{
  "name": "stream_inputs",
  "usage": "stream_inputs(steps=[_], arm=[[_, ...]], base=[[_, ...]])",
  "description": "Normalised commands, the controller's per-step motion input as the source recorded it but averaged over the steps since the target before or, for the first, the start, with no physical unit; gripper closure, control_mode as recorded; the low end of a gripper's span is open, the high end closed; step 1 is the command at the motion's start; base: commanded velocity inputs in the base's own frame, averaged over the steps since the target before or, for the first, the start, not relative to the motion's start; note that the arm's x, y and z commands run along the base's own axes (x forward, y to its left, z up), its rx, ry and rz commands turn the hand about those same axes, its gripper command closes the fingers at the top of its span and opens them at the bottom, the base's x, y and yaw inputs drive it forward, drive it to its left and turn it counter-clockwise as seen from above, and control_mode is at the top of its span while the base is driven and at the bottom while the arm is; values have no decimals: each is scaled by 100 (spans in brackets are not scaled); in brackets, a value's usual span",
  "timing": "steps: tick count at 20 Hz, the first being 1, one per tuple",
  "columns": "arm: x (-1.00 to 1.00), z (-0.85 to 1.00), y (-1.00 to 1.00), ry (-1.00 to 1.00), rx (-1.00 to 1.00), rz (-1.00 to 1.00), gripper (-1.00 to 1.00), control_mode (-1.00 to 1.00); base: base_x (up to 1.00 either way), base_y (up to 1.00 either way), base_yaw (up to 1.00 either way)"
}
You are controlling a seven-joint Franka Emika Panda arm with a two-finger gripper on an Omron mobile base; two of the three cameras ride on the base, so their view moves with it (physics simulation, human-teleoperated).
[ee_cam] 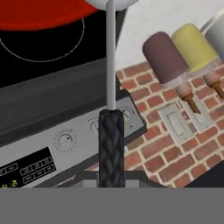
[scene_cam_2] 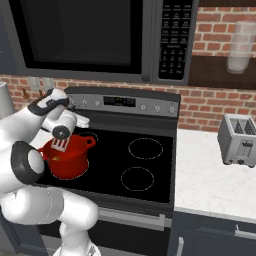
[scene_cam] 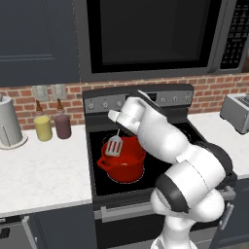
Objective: Put the garlic and lemon in the pot. Retrieve the spatula and lightly stir the vegetables in the pot.
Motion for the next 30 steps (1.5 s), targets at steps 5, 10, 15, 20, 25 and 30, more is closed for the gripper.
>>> stream_inputs(steps=[5,10,15,20,25,30], arm=[[-36,-1,-32,-1,2,-5,100,-100],[-3,-20,-43,-5,0,-4,100,-100],[0,-20,-37,-6,-5,-5,100,-100],[-9,8,-9,-5,-3,-2,100,-100],[-35,50,3,2,4,0,100,-100],[-11,10,13,10,0,0,100,-100]], base=[[0,0,0],[0,0,0],[0,0,0],[0,0,0],[0,0,0],[0,0,0]])
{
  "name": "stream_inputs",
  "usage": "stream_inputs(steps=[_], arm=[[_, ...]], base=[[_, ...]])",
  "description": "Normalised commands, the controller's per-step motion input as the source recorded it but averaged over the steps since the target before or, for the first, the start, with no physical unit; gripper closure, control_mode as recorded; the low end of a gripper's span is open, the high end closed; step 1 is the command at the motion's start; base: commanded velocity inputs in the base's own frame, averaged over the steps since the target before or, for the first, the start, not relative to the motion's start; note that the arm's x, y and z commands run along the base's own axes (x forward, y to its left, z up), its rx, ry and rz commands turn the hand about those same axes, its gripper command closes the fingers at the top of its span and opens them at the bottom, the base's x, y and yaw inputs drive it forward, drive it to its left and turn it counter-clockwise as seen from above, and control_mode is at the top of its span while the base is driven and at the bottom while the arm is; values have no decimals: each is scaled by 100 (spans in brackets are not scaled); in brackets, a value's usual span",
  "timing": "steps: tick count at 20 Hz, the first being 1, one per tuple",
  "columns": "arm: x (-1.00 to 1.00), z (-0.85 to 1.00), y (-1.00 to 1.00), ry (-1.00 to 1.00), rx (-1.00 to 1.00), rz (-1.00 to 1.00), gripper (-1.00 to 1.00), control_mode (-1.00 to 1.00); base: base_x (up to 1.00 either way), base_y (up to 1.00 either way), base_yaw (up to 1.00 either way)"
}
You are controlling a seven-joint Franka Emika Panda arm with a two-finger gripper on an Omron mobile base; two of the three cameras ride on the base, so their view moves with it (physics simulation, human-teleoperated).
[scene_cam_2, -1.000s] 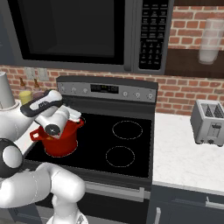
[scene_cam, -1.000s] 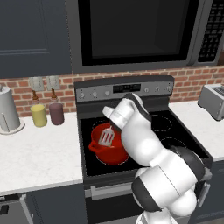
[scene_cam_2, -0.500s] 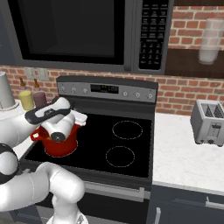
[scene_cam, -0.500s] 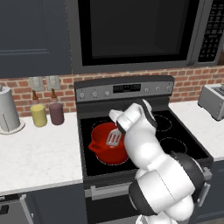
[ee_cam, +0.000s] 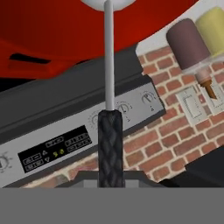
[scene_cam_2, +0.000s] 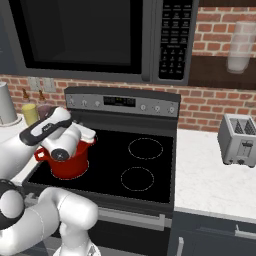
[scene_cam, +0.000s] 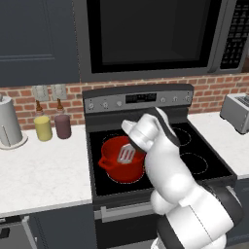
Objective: Put the garlic and lemon in the pot. Retrieve the spatula and lightly stir the vegetables in the pot.
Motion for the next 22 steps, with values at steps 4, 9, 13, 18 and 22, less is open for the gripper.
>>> stream_inputs(steps=[4,9,13,18,22], arm=[[11,-20,8,12,0,-1,100,-100],[3,-12,23,0,-1,0,100,-100],[8,-43,2,-14,0,0,100,-100],[0,-7,0,-12,0,-1,100,-100],[-3,29,1,0,0,0,100,-100]], base=[[0,0,0],[0,0,0],[0,0,0],[0,0,0],[0,0,0]])
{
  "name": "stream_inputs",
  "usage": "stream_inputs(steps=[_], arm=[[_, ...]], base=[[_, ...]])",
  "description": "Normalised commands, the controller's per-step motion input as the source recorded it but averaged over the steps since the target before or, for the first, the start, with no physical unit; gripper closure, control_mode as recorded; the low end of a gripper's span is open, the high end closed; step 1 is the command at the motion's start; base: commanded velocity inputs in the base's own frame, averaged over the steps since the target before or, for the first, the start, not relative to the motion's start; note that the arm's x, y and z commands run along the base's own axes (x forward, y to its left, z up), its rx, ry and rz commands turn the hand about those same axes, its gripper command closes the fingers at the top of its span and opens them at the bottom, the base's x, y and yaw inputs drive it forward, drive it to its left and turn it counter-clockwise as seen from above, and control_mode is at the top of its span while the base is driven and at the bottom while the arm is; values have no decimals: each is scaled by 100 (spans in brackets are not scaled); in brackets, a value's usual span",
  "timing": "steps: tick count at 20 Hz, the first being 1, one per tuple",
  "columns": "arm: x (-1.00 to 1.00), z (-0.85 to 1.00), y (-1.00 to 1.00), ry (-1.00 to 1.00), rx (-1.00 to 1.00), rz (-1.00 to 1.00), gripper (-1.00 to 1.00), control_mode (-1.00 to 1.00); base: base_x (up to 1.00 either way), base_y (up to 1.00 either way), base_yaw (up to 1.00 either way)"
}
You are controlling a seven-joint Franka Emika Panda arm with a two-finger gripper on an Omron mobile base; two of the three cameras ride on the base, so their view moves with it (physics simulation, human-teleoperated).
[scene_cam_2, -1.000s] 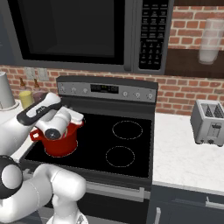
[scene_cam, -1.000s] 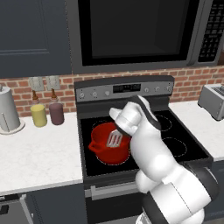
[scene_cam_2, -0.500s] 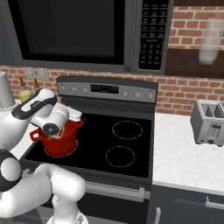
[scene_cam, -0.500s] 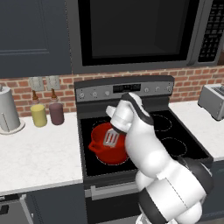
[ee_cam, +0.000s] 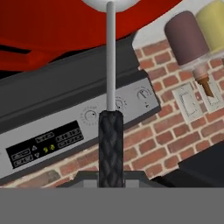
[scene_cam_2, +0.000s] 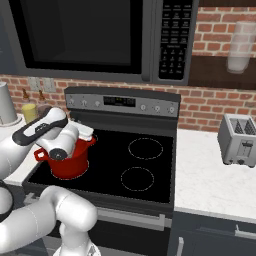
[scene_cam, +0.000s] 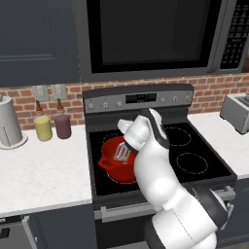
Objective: Put the garlic and lemon in the pot. Retrieve the spatula and lightly stir the vegetables in the pot.
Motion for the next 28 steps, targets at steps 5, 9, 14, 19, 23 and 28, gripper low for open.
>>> stream_inputs(steps=[5,9,14,19,23,28], arm=[[-3,19,3,7,0,0,100,-100],[0,8,0,12,0,0,100,-100],[-5,1,0,5,0,0,100,-100],[-15,-14,0,0,-1,0,100,-100],[23,-71,0,4,-10,0,100,-100],[50,-57,0,0,-14,0,100,-100]], base=[[0,0,0],[0,0,0],[0,0,0],[0,0,0],[0,0,0],[0,0,0]])
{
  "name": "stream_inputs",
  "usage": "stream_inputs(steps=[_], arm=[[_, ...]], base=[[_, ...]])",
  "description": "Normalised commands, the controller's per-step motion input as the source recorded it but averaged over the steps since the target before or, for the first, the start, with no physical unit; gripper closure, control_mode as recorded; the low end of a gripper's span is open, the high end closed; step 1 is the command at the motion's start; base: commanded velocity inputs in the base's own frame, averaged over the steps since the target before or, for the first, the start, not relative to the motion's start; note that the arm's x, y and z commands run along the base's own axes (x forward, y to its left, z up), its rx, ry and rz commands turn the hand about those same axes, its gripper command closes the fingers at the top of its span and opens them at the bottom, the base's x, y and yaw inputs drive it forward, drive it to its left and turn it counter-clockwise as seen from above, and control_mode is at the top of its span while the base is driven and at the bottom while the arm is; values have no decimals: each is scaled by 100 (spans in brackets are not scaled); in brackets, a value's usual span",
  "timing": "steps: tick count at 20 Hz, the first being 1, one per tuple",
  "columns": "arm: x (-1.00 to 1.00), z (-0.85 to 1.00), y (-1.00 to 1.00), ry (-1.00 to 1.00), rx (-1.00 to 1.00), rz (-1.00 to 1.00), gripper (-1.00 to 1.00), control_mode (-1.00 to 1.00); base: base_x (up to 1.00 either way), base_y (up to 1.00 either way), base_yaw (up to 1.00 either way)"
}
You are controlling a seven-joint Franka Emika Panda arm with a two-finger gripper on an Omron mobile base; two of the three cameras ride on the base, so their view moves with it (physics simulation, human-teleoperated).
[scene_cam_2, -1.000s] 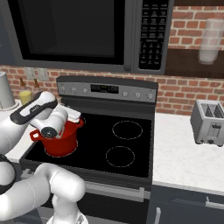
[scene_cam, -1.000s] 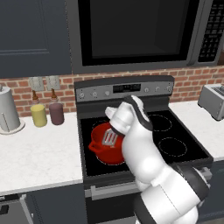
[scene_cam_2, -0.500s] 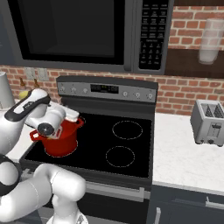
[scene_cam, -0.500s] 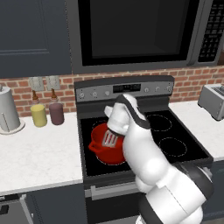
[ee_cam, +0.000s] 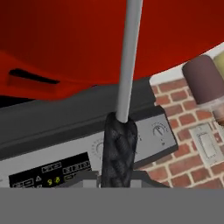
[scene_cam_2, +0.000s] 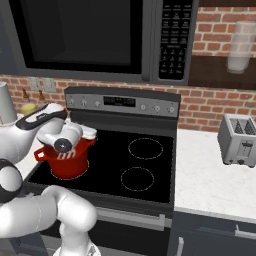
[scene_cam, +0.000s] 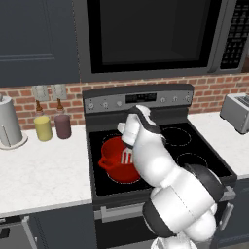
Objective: Put the garlic and lemon in the pot. Retrieve the spatula and lightly stir the vegetables in the pot.
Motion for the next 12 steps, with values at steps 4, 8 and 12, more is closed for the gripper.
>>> stream_inputs(steps=[4,8,12], arm=[[51,-38,0,-3,-2,-3,100,-100],[34,-39,0,-14,1,-6,100,-100],[0,-23,0,-25,0,-4,100,-100]], base=[[0,0,0],[0,0,0],[0,0,0]])
